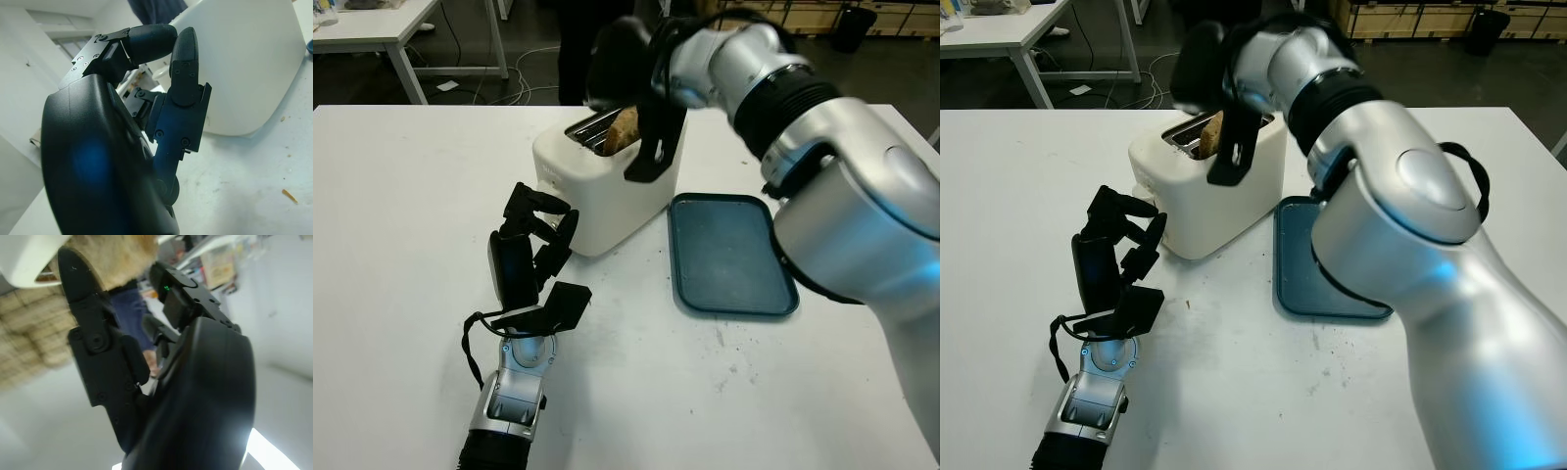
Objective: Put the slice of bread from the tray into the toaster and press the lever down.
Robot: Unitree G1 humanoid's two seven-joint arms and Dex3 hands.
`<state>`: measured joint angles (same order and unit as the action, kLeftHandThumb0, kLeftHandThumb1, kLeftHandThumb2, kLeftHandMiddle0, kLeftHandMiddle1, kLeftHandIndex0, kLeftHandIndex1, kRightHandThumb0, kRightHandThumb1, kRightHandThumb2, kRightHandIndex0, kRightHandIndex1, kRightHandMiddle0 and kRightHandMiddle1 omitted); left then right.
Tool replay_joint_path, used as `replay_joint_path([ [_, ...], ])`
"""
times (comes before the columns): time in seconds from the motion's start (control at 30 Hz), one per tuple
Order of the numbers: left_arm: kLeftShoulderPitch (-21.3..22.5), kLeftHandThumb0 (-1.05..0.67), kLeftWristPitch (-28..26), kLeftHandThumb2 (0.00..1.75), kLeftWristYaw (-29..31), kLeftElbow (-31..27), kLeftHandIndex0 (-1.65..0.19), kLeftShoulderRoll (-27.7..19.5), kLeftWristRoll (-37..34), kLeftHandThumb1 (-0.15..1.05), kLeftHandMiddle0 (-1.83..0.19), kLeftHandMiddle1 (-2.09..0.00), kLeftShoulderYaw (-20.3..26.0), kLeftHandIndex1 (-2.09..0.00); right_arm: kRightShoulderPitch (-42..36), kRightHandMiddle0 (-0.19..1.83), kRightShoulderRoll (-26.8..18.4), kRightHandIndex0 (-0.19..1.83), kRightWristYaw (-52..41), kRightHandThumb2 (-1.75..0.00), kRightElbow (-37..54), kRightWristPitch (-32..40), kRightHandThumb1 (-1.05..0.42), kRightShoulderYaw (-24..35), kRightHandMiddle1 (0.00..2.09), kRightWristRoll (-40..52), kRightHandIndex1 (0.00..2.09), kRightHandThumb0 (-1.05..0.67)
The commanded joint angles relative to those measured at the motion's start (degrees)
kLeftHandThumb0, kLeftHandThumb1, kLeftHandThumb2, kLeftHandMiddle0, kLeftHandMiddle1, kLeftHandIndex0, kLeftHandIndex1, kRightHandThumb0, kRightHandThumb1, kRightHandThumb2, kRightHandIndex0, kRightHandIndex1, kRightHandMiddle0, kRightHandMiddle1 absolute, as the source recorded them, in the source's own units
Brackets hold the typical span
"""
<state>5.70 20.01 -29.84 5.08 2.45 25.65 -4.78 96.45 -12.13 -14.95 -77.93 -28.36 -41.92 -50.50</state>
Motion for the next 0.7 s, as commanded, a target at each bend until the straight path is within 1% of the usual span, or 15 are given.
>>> replay_joint_path([
  [0.0,0.6,-0.40,-0.2,0.26,-0.2,-0.4,-0.48,0.2,0.3,0.92,-0.75,-1.75,-0.1,-1.65,1.8,0.32,-2.0,0.00,-5.9,-0.01,0.5,1.0,-0.66,6.5,0.01,6.9,0.16,-0.71],
  [0.07,0.6,-0.40,0.1,0.26,-0.3,-0.4,-0.48,-0.1,0.2,0.92,-0.75,-1.75,0.2,-1.64,1.9,0.24,-3.5,0.00,-10.4,-0.01,0.7,3.2,-0.65,11.7,0.00,12.0,0.03,-0.67],
  [0.1,0.6,-0.39,0.3,0.26,-0.3,-0.3,-0.48,-0.2,0.2,0.92,-0.76,-1.75,0.3,-1.64,2.0,0.22,-4.2,0.00,-11.7,-0.01,0.9,4.2,-0.65,13.5,0.00,13.6,0.02,-0.65],
  [0.17,0.8,-0.39,0.4,0.26,-0.2,-0.4,-0.48,-0.5,0.3,0.92,-0.76,-1.75,0.5,-1.64,1.3,0.18,-6.2,0.00,-13.1,-0.01,1.3,6.0,-0.66,17.6,0.00,17.2,0.00,-0.65],
  [0.23,1.0,-0.38,0.8,0.25,0.0,-0.1,-0.49,-0.8,0.1,0.92,-0.77,-1.75,0.6,-1.64,-1.4,0.21,-8.0,0.08,-12.8,-0.01,1.7,7.7,-0.67,24.6,0.03,23.9,0.05,-0.66],
  [0.27,1.1,-0.39,0.8,0.25,0.1,0.0,-0.49,-0.9,0.0,0.92,-0.78,-1.75,0.6,-1.64,-3.3,0.25,-8.5,0.12,-11.6,-0.01,2.0,7.7,-0.67,28.0,0.04,27.1,0.08,-0.64],
  [0.3,1.1,-0.39,0.8,0.25,0.2,0.0,-0.49,-0.9,0.0,0.92,-0.78,-1.75,0.7,-1.63,-5.6,0.32,-8.8,0.16,-9.5,-0.01,2.3,7.5,-0.68,31.4,0.06,30.3,0.22,-0.64],
  [0.33,1.1,-0.39,0.6,0.25,0.2,-0.1,-0.49,-0.9,-0.1,0.92,-0.78,-1.75,0.7,-1.63,-8.5,0.37,-8.7,0.15,-7.2,0.00,2.7,7.0,-0.70,35.3,0.06,34.1,0.41,-0.64],
  [0.37,1.1,-0.39,0.6,0.25,0.2,-0.1,-0.49,-1.0,-0.1,0.92,-0.77,-1.75,0.7,-1.63,-11.7,0.46,-8.6,0.23,-5.3,-0.02,3.2,6.2,-0.74,38.9,0.08,37.7,0.58,-0.62],
  [0.4,1.1,-0.38,0.7,0.25,0.2,0.0,-0.49,-1.2,0.0,0.92,-0.77,-1.75,0.8,-1.61,-15.0,0.59,-8.2,0.38,-3.7,-0.03,3.7,5.8,-0.82,42.0,0.12,40.8,0.73,-0.56],
  [0.47,1.3,-0.38,1.1,0.25,0.3,0.2,-0.50,-1.7,-0.2,0.92,-0.76,-1.75,1.1,-1.60,-20.8,0.73,-7.2,0.58,-2.3,-0.05,4.8,5.7,-0.89,46.5,0.14,45.6,0.76,-0.52],
  [0.5,1.5,-0.38,1.2,0.25,0.5,0.3,-0.50,-1.9,-0.4,0.92,-0.76,-1.75,1.3,-1.60,-24.4,0.81,-6.4,0.69,-2.4,-0.10,5.5,5.7,-0.91,48.8,0.14,48.3,0.75,-0.48],
  [0.53,1.8,-0.38,1.3,0.25,0.6,0.5,-0.50,-2.2,-0.5,0.92,-0.77,-1.75,1.5,-1.61,-28.3,0.84,-5.0,0.75,-2.8,-0.14,6.4,6.7,-0.91,51.9,0.14,52.0,0.75,-0.46],
  [0.6,2.3,-0.38,1.3,0.24,0.8,0.7,-0.51,-2.8,-0.7,0.92,-0.78,-1.75,2.0,-1.61,-35.3,0.91,-2.5,0.82,-3.1,-0.21,9.3,9.5,-0.92,56.4,0.15,57.9,0.75,-0.45],
  [0.67,2.8,-0.38,1.6,0.23,1.2,0.8,-0.50,-3.6,-0.9,0.92,-0.77,-1.75,2.3,-1.58,-44.5,0.94,1.1,0.80,-2.2,-0.32,17.1,15.5,-0.92,59.5,0.15,63.4,0.86,-0.45],
])
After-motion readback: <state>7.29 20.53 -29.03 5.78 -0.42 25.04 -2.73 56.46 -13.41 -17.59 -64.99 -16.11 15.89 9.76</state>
